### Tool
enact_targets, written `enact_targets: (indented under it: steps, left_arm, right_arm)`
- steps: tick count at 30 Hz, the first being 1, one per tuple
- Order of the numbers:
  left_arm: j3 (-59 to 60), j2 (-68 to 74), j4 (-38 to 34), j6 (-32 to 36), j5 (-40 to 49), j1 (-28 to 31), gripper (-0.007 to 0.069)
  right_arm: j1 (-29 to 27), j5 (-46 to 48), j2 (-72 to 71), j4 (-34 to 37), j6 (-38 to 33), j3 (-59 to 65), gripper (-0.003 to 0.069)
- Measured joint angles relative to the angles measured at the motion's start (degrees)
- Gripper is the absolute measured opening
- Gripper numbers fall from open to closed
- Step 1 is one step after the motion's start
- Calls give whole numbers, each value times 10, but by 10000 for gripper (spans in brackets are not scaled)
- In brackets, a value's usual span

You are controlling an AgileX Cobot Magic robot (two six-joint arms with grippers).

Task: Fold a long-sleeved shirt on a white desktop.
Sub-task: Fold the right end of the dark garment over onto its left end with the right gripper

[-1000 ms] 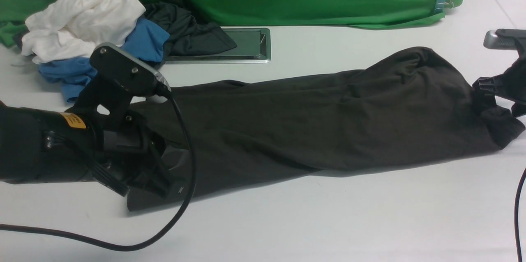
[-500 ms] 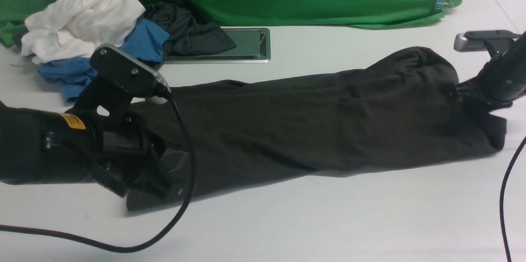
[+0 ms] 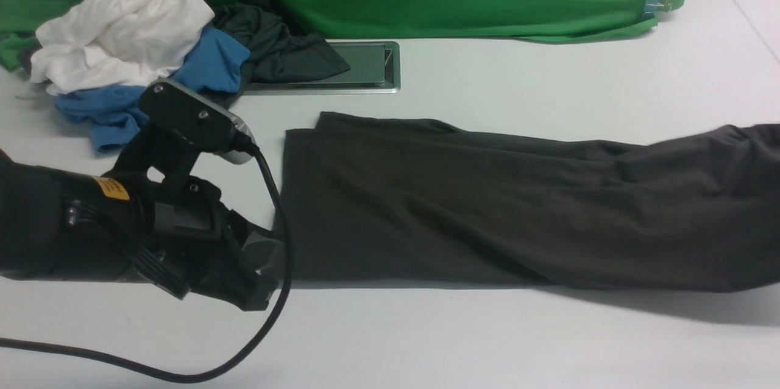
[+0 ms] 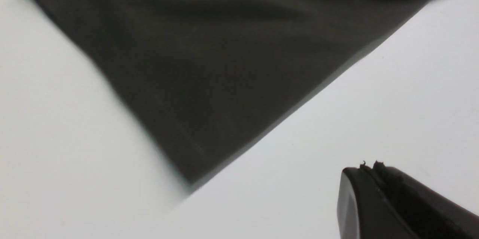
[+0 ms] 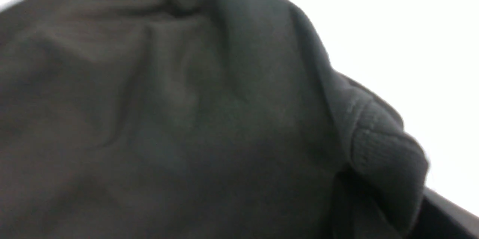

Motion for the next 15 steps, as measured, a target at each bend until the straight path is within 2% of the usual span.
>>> enact_targets:
  steps: [7, 13, 15]
  left_arm:
    - [0, -2, 1, 0, 4, 0, 19]
    - [-20, -12, 22, -14, 1, 0, 19]
    - [-28, -30, 27, -17, -20, 0, 19]
  right_arm:
    - [32, -5, -45, 51, -7, 1, 119]
    - [119, -8, -85, 149, -43, -14, 119]
    - [165, -15, -86, 183, -50, -36, 119]
